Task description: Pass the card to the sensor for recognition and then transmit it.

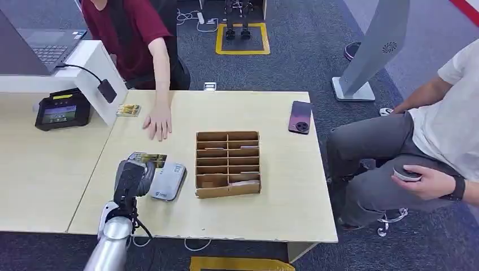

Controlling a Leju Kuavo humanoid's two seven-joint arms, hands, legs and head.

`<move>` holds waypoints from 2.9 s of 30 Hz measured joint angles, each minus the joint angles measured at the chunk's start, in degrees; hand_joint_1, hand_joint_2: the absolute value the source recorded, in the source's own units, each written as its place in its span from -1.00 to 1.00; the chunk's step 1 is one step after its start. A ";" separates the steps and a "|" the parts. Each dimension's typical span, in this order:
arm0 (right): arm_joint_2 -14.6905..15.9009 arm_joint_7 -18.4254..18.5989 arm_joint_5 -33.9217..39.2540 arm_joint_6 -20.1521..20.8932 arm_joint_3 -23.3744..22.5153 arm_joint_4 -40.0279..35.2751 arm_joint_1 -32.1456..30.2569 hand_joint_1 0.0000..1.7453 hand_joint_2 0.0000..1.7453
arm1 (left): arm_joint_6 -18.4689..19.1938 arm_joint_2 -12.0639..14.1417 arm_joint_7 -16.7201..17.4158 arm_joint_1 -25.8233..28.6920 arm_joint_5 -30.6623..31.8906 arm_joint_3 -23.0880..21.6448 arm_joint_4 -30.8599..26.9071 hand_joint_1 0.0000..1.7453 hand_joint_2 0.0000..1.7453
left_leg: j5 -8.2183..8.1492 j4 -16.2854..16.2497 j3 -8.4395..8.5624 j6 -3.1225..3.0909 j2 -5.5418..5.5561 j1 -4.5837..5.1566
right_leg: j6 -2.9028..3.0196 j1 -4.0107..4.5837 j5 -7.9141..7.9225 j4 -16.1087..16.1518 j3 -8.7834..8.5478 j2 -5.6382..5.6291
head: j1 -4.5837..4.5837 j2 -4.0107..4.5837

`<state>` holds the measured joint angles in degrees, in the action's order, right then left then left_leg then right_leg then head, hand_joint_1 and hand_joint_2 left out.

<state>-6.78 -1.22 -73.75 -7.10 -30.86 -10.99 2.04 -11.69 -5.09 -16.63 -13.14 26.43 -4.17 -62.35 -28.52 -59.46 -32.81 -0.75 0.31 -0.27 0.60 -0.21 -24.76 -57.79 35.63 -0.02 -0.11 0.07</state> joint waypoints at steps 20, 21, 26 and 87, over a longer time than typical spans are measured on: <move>-0.02 0.13 -0.87 0.17 -0.48 0.00 -0.03 -1.00 -1.00 | -2.71 -1.00 -0.07 -2.08 1.00 0.87 8.72 1.00 1.00 | -0.02 0.01 0.00 -0.03 -0.03 0.00 | 0.00 0.00 0.00 0.00 0.01 -0.01 | 0.00 0.00; -0.02 0.13 -0.87 0.17 -0.48 0.00 -0.03 -1.00 -1.00 | -2.71 -1.00 -0.07 -2.11 1.00 0.96 8.85 1.00 1.00 | -0.02 0.01 0.00 -0.03 -0.03 0.00 | 0.00 0.00 0.00 0.00 0.01 -0.01 | 0.00 0.00; -0.02 0.13 -0.85 0.17 -0.48 0.00 -0.03 -1.00 -1.00 | -2.71 -1.00 -0.09 -2.15 1.00 1.16 9.26 1.00 1.00 | -0.02 0.01 0.00 -0.03 -0.03 0.00 | 0.00 0.00 0.00 0.00 0.01 0.00 | 0.00 0.00; -0.55 -2.47 -5.29 0.33 -3.28 -0.13 -0.02 -1.00 -1.00 | -7.26 0.33 -3.65 -5.99 15.83 4.50 22.51 1.00 1.00 | 0.06 0.05 0.24 0.00 0.00 -0.01 | 0.02 0.01 0.00 -0.02 -0.23 0.02 | -0.02 0.02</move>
<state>-7.32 -3.69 -79.03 -6.78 -34.14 -11.13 2.02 -18.96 -4.76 -20.28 -19.14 42.26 0.33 -39.84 -28.47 -59.41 -32.57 -0.75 0.31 -0.28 0.62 -0.20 -24.75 -57.81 35.40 0.01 -0.13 0.09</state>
